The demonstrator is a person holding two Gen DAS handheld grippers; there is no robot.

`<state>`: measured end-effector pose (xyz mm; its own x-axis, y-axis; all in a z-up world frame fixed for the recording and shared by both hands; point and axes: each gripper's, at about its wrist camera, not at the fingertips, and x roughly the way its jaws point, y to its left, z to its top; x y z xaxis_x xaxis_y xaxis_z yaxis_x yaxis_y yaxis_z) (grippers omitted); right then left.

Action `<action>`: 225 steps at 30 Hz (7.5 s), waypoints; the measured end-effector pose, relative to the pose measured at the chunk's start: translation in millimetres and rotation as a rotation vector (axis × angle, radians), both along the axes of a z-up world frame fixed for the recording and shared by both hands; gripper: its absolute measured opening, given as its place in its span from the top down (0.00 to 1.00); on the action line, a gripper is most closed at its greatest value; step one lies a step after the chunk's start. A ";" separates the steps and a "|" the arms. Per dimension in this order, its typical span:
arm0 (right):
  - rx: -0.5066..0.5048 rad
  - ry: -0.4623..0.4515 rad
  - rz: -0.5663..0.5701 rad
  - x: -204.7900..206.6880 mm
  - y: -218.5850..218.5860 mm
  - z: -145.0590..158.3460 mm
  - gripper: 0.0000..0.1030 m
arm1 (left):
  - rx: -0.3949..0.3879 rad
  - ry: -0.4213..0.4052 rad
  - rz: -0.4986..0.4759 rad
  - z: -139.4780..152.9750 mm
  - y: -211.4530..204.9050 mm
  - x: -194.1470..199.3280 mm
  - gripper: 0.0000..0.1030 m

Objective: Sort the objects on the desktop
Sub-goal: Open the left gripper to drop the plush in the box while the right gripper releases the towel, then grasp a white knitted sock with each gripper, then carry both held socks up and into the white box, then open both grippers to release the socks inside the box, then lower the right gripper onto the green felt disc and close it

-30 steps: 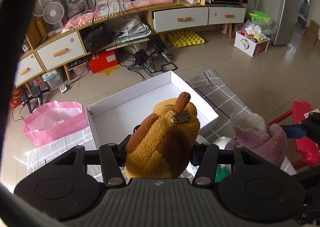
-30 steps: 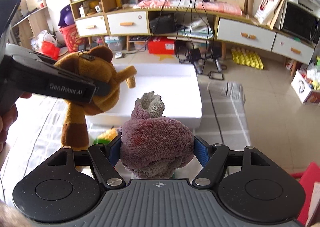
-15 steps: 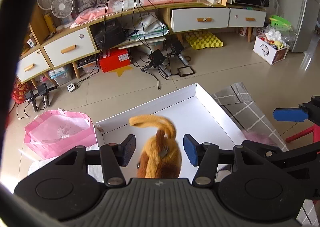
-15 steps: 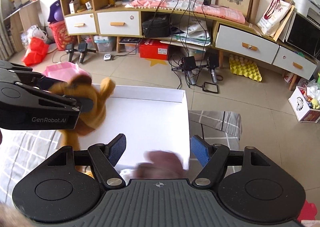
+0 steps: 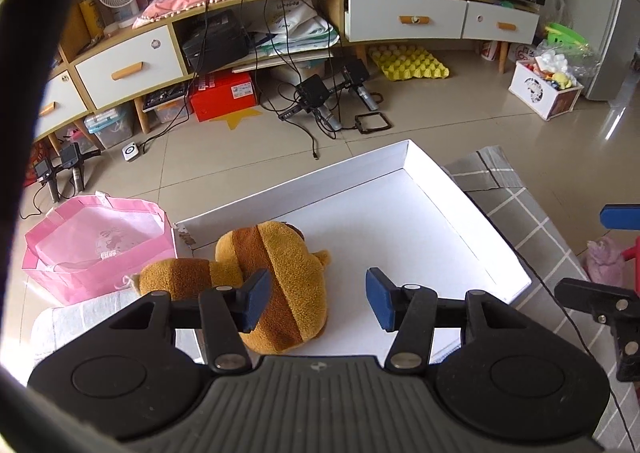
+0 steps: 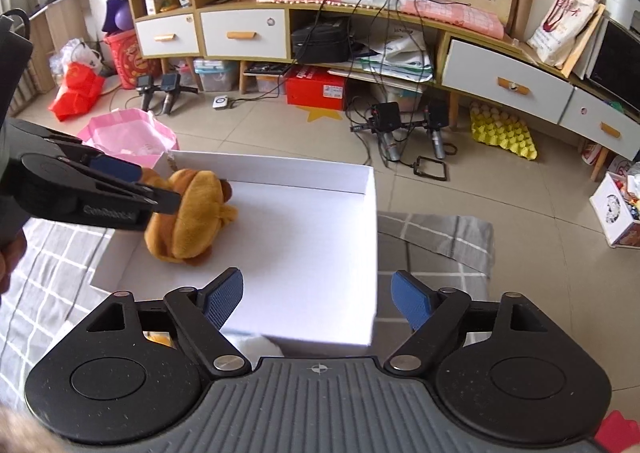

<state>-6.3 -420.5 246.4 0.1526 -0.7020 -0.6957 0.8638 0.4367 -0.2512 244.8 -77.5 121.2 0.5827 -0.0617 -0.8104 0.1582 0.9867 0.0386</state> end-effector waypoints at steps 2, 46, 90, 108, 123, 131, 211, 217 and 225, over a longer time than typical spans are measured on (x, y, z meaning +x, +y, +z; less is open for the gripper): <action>-0.015 0.006 -0.024 -19.5 9.1 4.6 0.02 | -0.001 -0.006 -0.039 0.7 -3.8 -10.8 0.47; 0.345 0.048 -0.090 -31.8 -5.8 -107.9 0.01 | -0.163 0.198 0.005 -58.1 -18.3 -32.5 0.01; 0.371 -0.141 -0.144 -67.4 10.1 -106.0 0.35 | -0.095 0.243 -0.018 -94.3 -82.9 -19.3 0.41; 0.327 -0.133 -0.166 -65.9 19.6 -87.5 0.43 | -0.129 0.216 -0.004 -76.6 -75.8 -27.5 0.47; 0.211 -0.174 -0.179 -70.7 21.3 -22.2 0.43 | -0.154 0.129 0.008 -21.7 -57.0 -19.3 0.46; 0.156 -0.176 -0.154 -34.7 -19.2 -2.2 0.43 | -0.134 0.055 0.049 5.5 -33.7 4.3 0.46; 0.255 -0.043 -0.143 -3.9 37.8 -77.8 0.01 | 0.044 0.136 -0.092 -58.2 -25.0 -108.4 0.21; 0.283 -0.013 -0.124 4.5 31.0 -92.2 0.00 | 0.188 0.084 -0.235 -53.0 -35.1 -139.7 0.13; 0.289 0.040 -0.122 9.8 23.8 -101.3 0.01 | 0.304 0.038 -0.353 -61.1 -48.1 -161.1 0.08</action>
